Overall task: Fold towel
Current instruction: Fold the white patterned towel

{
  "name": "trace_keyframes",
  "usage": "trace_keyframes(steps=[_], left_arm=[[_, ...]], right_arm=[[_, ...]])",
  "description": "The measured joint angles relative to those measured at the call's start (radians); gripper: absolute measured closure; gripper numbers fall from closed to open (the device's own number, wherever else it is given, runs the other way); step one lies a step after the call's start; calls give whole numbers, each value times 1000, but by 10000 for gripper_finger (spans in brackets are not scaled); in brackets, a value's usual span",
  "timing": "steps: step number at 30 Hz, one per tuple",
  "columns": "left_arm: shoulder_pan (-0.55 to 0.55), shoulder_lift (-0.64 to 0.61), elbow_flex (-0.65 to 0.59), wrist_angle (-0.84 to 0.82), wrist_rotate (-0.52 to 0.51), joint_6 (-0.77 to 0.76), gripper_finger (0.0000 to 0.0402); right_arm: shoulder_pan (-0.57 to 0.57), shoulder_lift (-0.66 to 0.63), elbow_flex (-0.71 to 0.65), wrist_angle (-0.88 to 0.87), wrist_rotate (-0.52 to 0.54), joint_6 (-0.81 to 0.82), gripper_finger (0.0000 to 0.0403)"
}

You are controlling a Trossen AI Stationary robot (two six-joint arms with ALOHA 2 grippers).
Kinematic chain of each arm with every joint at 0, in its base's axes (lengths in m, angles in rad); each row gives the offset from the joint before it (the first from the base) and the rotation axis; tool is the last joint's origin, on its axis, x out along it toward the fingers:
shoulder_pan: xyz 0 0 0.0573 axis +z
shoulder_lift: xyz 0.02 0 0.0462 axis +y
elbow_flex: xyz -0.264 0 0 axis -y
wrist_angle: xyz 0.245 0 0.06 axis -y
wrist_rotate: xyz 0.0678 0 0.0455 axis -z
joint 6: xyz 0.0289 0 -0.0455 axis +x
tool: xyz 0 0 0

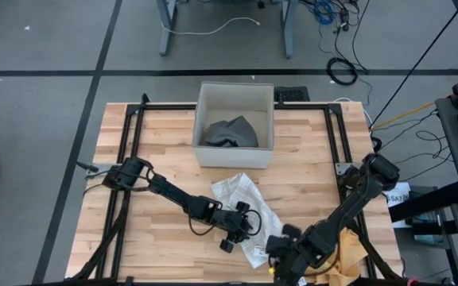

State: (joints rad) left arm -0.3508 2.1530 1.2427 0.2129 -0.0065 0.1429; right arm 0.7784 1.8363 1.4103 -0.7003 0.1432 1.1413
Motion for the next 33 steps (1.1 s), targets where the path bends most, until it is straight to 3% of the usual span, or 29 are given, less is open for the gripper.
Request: trace_keyframes(steps=[4,12,20,24,29,33], left_arm=[[0,0,0,0,1,-1,223],[0,0,0,-1,1,-2,223],[0,0,-1,-1,1,-3,223],[0,0,-1,-1,1,-3,223],[0,0,-1,-1,1,-3,223],[0,0,-1,-1,1,-4,223]], right_arm=[[0,37,-43,184,10,-9,238],[0,66,-44,284,15,-54,238],[13,55,70,-86,19,4,239],[32,54,146,-273,83,4,239],[56,54,205,-594,125,171,239],[76,54,204,-672,127,234,239]])
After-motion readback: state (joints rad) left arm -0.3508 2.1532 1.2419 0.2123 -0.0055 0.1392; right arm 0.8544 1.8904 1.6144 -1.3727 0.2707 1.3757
